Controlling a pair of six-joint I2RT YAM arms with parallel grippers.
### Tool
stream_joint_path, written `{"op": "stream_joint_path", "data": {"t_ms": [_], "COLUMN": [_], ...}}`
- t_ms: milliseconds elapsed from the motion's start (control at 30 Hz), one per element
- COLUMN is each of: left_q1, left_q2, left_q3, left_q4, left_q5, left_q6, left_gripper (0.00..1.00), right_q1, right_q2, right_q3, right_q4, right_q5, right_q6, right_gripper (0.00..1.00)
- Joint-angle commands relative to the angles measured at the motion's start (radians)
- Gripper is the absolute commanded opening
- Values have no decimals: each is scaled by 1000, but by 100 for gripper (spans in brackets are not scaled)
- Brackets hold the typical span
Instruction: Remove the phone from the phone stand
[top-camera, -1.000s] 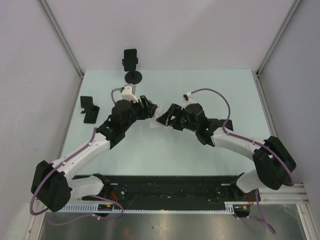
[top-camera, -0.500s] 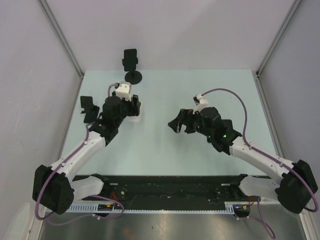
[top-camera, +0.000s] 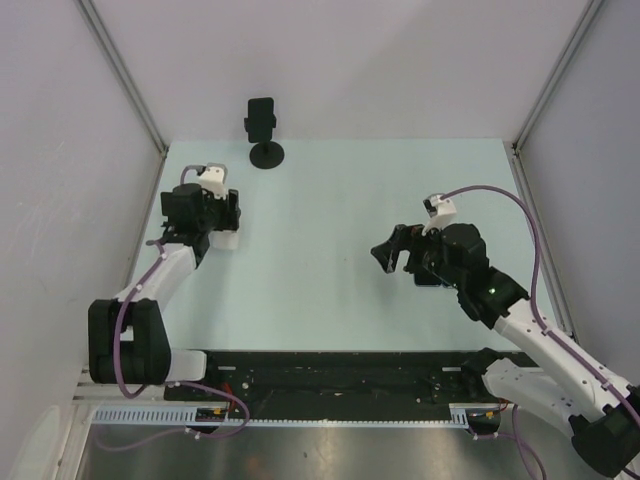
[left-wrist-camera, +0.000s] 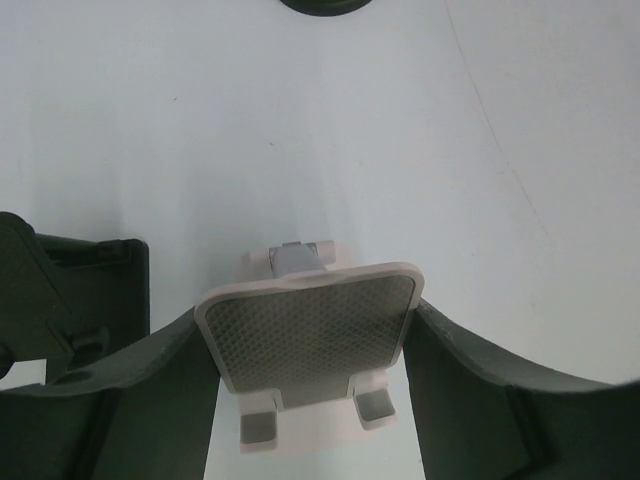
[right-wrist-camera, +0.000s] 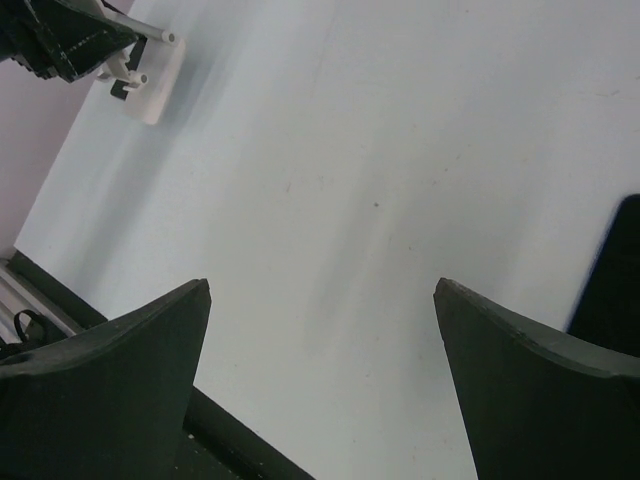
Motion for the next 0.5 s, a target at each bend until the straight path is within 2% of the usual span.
{"op": "stream_joint_path", "data": {"t_ms": [0, 200, 467], "left_q1": [84, 137, 154], "left_q2": [41, 126, 179], "left_q3": [33, 65, 79], "left_q4": [76, 93, 125], "left_q5": [144, 198, 195], "left_q6": [117, 143, 152], "left_gripper": [11, 13, 14], "right_q1": [-25, -69, -94], "right_q2": [-56, -102, -139], "right_q3": [-23, -46, -66], "right_q4": [-75, -96, -102], "right_q5": [-35, -70, -93], "right_q6": [-27, -18, 5], "right_gripper": [100, 100, 99]}}
